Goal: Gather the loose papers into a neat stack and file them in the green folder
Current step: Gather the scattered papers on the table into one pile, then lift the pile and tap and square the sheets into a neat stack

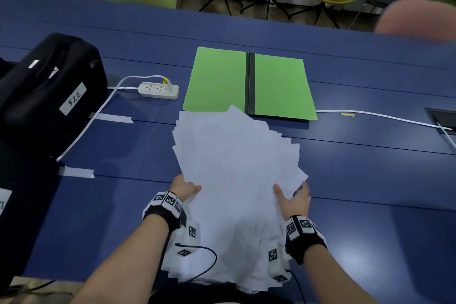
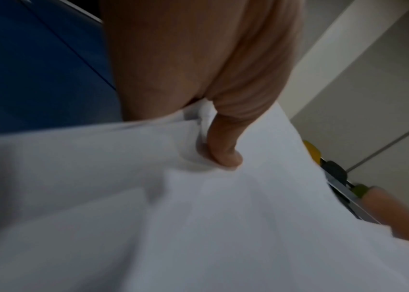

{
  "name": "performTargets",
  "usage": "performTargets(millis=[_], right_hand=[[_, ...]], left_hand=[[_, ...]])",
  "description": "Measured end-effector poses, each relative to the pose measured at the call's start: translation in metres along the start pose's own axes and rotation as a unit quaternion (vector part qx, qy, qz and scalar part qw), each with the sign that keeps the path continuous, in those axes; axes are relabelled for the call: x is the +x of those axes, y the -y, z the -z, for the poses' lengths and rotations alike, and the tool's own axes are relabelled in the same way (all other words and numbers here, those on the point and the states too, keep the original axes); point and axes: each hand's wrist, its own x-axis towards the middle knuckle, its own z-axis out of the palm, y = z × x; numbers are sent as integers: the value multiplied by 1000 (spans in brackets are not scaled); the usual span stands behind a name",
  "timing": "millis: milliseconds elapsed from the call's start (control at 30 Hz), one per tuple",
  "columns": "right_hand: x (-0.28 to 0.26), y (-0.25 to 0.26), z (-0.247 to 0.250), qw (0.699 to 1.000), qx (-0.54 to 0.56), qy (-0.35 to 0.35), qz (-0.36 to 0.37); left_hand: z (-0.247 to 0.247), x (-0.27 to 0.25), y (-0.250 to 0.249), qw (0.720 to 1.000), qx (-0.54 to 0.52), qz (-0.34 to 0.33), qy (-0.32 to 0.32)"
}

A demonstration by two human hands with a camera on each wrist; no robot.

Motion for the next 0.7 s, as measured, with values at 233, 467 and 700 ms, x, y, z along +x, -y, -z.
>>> performTargets(millis=[233, 467, 700], right_hand=[[-8, -9, 11, 991, 66, 112, -16], [-22, 4, 9, 934, 229, 272, -47], [-22, 5, -12, 954, -45, 295, 11]], left_hand=[[29, -4, 25, 996, -83, 22, -12], [55, -16, 29, 967, -203, 19, 155], [34, -33, 23, 987, 121, 23, 104]])
